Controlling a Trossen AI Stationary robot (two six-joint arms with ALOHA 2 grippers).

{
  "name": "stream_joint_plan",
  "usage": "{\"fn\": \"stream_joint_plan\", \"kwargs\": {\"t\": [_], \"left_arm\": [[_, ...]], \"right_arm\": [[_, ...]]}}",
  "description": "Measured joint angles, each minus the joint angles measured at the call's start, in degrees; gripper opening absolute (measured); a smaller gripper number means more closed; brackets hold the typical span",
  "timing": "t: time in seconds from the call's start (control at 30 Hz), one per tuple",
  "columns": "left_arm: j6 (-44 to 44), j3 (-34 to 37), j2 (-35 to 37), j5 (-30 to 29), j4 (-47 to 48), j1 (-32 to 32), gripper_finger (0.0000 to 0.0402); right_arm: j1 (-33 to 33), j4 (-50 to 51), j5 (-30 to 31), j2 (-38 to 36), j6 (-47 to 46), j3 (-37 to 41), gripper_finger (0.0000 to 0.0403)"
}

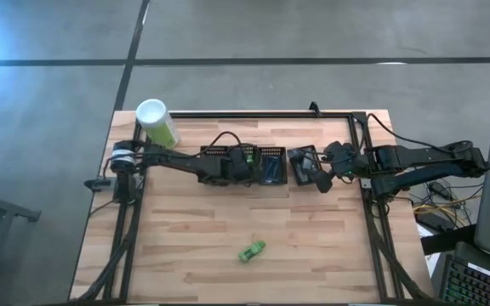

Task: Pick & Place Travel size toiletries
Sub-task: Put the green shampoo into the middle left black bin

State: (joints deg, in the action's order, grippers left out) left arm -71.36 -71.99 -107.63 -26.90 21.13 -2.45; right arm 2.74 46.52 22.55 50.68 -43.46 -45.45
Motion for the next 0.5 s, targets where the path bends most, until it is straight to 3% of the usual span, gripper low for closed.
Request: {"fn": "stream_joint_plan", "kwargs": {"t": [0.1, 0.2, 0.33, 0.4, 0.5], "left_arm": [[3.0, -0.2, 0.9, 0.9, 0.0, 1.5, 0.0285], [14.6, -1.7, 2.5, 2.4, -1.4, 5.1, 0.0289], [33.4, -4.9, 3.6, 12.5, -3.0, 12.0, 0.0285], [37.3, -6.0, 3.6, 16.1, -3.1, 16.1, 0.0285], [37.9, -6.3, 3.5, 14.6, -2.4, 22.3, 0.0284]], "right_arm": [[0.0, 0.0, 0.0, 0.0, -0.1, 0.0, 0.0368], [0.0, 0.0, 0.0, 0.0, 0.0, 0.0, 0.0368], [0.0, 0.0, 0.0, 0.0, 0.0, 0.0, 0.0368], [0.0, 0.0, 0.0, 0.0, 0.0, 0.0, 0.0368], [0.0, 0.0, 0.0, 0.0, -0.1, 0.0, 0.0368]]}}
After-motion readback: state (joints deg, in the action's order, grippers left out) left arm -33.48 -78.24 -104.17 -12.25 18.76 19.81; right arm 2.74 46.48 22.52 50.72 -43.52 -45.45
